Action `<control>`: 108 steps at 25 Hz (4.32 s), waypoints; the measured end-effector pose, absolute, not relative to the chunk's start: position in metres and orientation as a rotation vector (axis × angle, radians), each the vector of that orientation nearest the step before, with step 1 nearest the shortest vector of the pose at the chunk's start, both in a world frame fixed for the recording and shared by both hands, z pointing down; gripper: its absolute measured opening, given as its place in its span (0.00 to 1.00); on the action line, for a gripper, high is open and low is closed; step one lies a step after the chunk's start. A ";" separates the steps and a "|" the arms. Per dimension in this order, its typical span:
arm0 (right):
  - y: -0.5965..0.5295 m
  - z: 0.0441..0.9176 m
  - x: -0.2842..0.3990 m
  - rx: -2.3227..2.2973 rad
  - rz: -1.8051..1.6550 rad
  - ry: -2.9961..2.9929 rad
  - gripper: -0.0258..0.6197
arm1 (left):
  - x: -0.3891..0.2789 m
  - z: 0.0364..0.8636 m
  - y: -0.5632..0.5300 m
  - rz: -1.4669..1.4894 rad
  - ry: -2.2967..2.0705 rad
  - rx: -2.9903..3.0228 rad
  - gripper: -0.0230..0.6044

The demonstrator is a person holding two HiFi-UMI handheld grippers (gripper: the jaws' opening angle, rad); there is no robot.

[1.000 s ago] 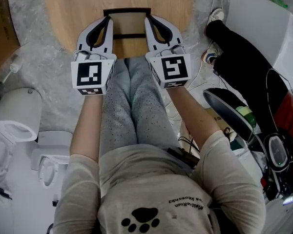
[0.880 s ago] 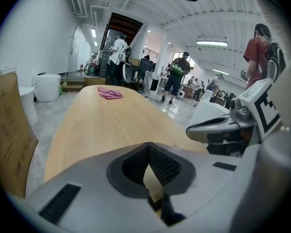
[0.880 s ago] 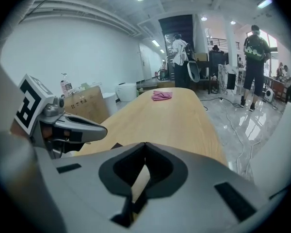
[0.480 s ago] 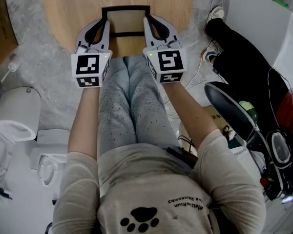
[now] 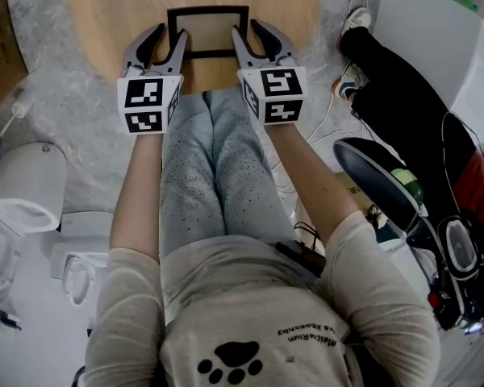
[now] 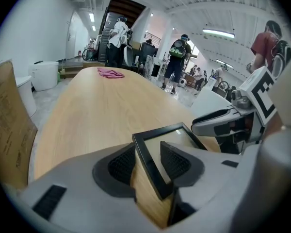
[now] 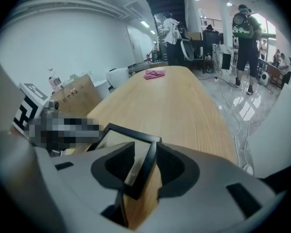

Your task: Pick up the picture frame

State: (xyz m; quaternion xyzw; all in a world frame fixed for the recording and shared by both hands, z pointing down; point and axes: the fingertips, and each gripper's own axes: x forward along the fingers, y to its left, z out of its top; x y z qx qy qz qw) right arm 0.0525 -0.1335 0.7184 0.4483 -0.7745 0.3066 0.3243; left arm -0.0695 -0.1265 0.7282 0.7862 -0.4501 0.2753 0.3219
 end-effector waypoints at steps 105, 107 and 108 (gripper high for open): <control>-0.009 0.730 0.037 0.936 1.226 -1.843 0.15 | -0.017 0.707 0.013 0.184 -0.654 1.555 0.06; -0.020 0.721 0.037 0.951 1.199 -1.856 0.15 | -0.018 0.702 0.006 0.208 -0.677 1.565 0.06; -0.026 0.716 0.037 0.956 1.186 -1.865 0.15 | -0.018 0.698 0.002 0.217 -0.685 1.575 0.06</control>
